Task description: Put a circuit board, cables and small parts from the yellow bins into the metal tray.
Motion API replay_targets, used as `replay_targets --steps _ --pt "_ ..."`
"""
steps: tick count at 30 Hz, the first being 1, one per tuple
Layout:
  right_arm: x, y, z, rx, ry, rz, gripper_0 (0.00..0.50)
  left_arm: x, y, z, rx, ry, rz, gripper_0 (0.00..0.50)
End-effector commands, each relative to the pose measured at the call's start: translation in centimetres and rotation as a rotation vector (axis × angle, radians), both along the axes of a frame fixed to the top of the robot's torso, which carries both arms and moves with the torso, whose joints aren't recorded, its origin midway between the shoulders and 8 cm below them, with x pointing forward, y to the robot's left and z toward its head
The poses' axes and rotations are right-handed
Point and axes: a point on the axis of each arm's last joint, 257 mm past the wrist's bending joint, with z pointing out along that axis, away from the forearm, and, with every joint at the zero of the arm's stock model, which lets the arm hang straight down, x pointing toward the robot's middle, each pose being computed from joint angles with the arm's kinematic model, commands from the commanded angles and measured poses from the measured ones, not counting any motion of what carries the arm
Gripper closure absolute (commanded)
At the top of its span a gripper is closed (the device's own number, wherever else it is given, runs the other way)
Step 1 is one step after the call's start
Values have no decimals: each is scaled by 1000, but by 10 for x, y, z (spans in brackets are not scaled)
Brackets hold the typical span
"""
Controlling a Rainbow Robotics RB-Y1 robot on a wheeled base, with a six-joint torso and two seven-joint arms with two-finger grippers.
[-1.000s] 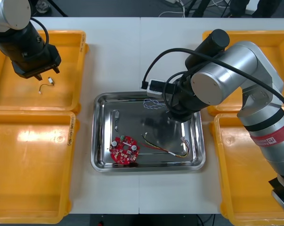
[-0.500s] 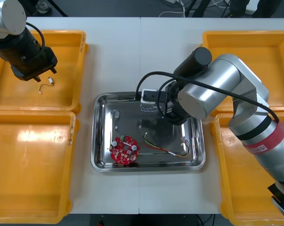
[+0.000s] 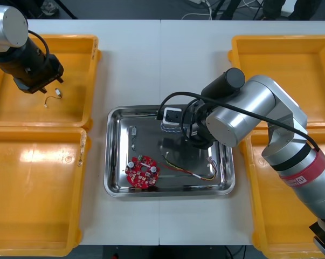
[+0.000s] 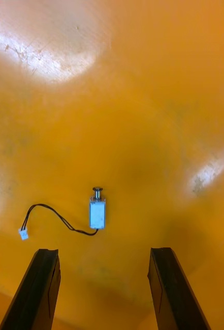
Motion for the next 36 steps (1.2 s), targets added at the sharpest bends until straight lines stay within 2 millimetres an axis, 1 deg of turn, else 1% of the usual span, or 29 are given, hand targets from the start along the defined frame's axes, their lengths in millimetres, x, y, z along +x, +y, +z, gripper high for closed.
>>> replay_targets --steps 1,7,8,10,11,12,21,24,26,27,29,30,32,35,36 --pt "1 2 0 -2 -27 21 500 17 -9 21 41 -54 -73 0" --pt "2 -3 0 -8 -32 15 497 15 -13 10 49 -34 -87 0" --pt "3 -4 0 -8 -33 13 412 15 -13 9 49 -31 -87 0" --pt "4 -5 2 -10 -38 12 99 14 -13 6 54 -25 -94 0" --pt "4 -5 0 -12 -36 10 37 13 -13 4 53 -23 -96 0" --pt "4 -6 0 -12 -37 6 0 14 -14 3 53 -26 -98 0" --pt "9 -14 8 7 -30 -23 0 16 -16 -5 72 -34 -122 0" --pt "9 -21 18 6 0 -47 0 17 -16 -9 74 -37 -124 0" --pt "8 -28 31 8 33 -72 0 16 -15 -13 71 -34 -124 0" --pt "8 -30 34 7 41 -79 0 16 -16 -13 71 -36 -126 0" --pt "7 -38 51 11 76 -107 0 16 -14 -18 74 -37 -131 0" --pt "6 -41 54 12 87 -115 0 16 -14 -18 76 -38 -133 0" --pt "3 -50 69 17 122 -146 0 16 -15 -21 85 -37 -142 0" --pt "-4 -63 84 50 182 -220 0 16 -15 -25 91 -37 -144 0" --pt "-6 -64 87 60 193 -231 0 16 -15 -25 91 -37 -145 0"
